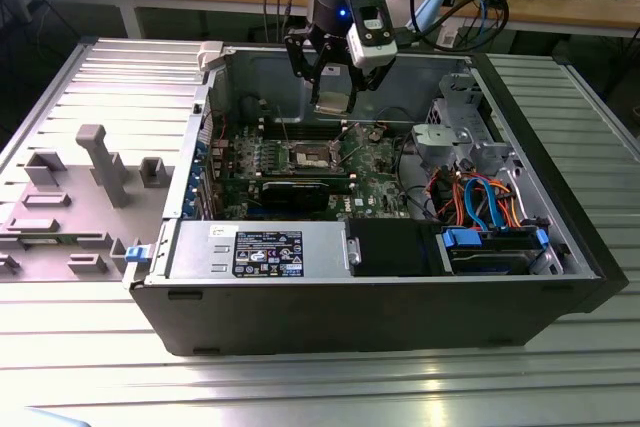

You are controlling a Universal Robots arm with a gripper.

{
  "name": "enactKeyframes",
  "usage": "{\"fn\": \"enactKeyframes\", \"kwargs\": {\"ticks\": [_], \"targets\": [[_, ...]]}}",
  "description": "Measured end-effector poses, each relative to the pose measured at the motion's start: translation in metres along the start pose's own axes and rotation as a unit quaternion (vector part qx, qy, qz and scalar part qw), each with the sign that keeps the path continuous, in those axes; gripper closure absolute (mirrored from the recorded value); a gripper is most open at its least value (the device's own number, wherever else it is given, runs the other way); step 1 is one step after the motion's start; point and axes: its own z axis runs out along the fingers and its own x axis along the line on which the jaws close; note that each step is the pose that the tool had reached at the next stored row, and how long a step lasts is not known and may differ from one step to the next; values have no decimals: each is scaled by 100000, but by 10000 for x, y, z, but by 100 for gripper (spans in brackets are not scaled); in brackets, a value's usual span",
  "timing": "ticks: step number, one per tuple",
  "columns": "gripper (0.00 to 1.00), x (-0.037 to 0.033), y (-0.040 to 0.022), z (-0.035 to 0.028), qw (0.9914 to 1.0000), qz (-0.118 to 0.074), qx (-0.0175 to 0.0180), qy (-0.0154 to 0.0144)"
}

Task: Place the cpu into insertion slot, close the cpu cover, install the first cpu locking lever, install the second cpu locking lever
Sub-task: 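Place the cpu into insertion slot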

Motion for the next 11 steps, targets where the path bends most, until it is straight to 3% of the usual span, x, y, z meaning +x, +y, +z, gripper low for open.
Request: {"fn": "enactKeyframes", "kwargs": {"ticks": [11], "targets": [[45,0,0,0,99999,342,-8,-10]]}}
